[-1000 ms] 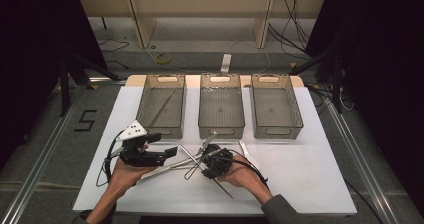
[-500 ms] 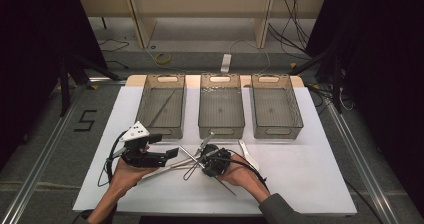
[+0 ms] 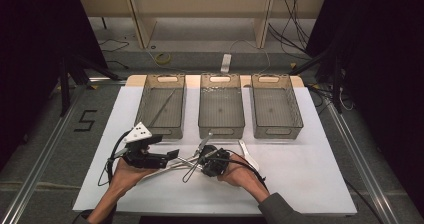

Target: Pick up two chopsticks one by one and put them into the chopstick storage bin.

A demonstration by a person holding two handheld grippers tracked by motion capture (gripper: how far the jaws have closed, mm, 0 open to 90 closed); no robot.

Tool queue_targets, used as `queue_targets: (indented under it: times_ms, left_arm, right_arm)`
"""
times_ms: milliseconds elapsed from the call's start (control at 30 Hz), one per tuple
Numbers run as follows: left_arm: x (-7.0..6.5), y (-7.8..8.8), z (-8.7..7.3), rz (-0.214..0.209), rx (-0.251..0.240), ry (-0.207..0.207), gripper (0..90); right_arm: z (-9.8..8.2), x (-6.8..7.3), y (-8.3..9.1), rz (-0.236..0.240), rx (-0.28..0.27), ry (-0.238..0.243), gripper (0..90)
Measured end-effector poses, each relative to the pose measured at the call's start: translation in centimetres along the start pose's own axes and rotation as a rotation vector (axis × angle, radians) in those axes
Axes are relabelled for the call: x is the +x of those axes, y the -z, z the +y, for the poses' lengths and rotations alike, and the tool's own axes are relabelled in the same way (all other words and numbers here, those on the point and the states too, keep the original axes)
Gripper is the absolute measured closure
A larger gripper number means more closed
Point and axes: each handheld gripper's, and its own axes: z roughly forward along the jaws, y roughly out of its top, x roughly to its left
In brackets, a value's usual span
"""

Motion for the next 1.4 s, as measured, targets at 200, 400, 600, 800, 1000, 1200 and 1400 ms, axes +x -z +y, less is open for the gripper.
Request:
queue_targets:
  times_ms: [200,400,600,800,1000,1200,1400]
  left_arm:
    - [0.4,-0.1,-0.1,-0.011,0.027,0.0,15.7]
    - [-0.1,-0.6,-0.3,-0.028,0.064,-0.033,15.8]
    - [-0.6,-1.0,-0.4,-0.045,0.102,-0.076,15.8]
    - [-1.0,-1.3,-0.5,-0.078,0.144,-0.094,15.9]
    - [-1.9,-2.1,-0.9,-0.1,0.226,-0.184,16.7]
    - [-2.6,-2.5,-1.2,-0.122,0.282,-0.245,19.3]
    - [-3.5,-3.1,-1.7,-0.145,0.368,-0.334,23.1]
  right_arm:
    - [0.1,0.4,1.4,-0.01,-0.019,0.046,86.9]
    - [0.0,0.7,2.4,-0.018,-0.024,0.103,86.9]
    - [-0.3,0.8,3.3,-0.013,-0.024,0.126,86.9]
    - [-0.5,1.2,3.5,-0.006,-0.005,0.164,86.9]
    - [-0.6,1.7,3.8,-0.002,0.005,0.209,86.9]
    - [-0.5,2.1,3.8,-0.007,0.026,0.248,86.8]
    - [-0.5,2.6,3.9,-0.009,0.039,0.293,86.9]
